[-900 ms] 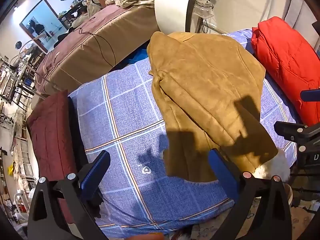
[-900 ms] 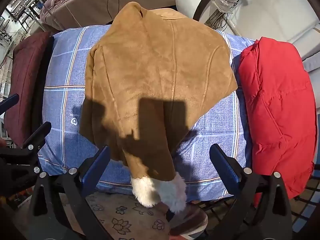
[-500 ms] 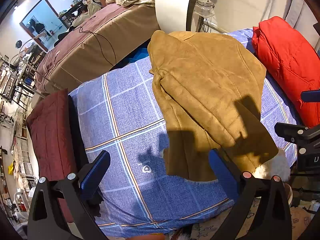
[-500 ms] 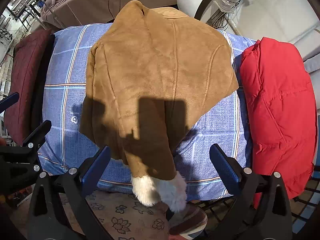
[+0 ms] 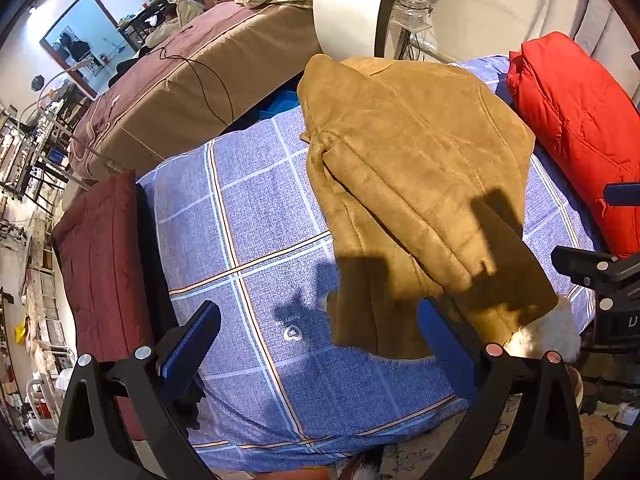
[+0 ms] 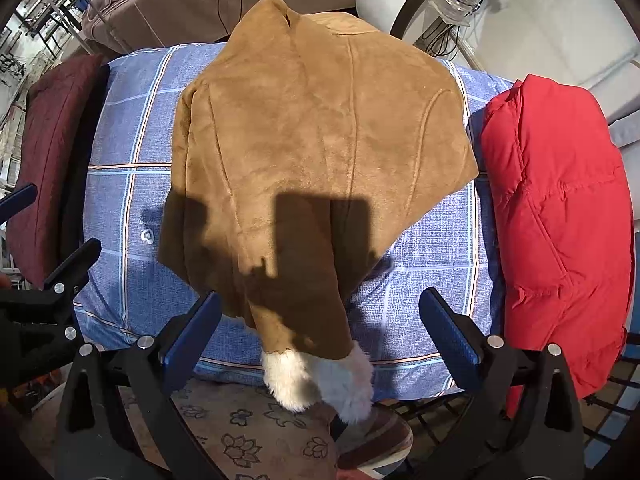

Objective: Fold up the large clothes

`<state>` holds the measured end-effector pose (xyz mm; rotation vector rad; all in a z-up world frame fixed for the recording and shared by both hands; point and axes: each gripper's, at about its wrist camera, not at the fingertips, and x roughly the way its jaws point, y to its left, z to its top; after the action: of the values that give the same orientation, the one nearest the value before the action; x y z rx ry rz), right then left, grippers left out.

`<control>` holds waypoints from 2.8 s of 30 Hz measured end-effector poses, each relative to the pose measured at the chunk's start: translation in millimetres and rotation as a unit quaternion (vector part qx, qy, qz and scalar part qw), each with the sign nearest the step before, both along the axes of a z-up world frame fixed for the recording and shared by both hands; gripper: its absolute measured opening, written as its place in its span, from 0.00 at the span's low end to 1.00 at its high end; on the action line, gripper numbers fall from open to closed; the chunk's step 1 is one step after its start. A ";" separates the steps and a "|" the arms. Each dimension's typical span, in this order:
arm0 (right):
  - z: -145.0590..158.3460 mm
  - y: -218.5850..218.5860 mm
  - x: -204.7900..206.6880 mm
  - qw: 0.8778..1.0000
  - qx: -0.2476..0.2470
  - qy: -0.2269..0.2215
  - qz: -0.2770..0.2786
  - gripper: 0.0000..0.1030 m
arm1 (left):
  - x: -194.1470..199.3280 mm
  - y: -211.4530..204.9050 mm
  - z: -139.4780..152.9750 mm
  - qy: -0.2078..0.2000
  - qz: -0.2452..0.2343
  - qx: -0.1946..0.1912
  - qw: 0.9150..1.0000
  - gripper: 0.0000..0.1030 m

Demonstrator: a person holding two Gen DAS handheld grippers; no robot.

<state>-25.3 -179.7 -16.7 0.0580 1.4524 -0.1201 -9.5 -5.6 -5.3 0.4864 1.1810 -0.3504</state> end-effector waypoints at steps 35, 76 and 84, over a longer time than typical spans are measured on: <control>-0.4 0.8 0.4 1.000 -0.024 -0.007 0.005 0.94 | 1.0 3.5 -5.6 0.007 0.005 0.003 1.000 0.94; -8.7 0.7 2.4 1.000 -0.020 0.015 0.008 0.94 | 5.1 4.2 -13.0 0.030 0.013 0.002 0.999 0.94; -14.8 -2.4 6.1 0.999 -0.022 0.027 0.000 0.94 | 10.7 5.6 -21.4 0.052 0.017 0.001 0.998 0.94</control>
<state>-19.1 -182.1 -31.5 0.0192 1.5031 -0.1535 1.3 0.0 -26.6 0.4529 1.2893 -0.3479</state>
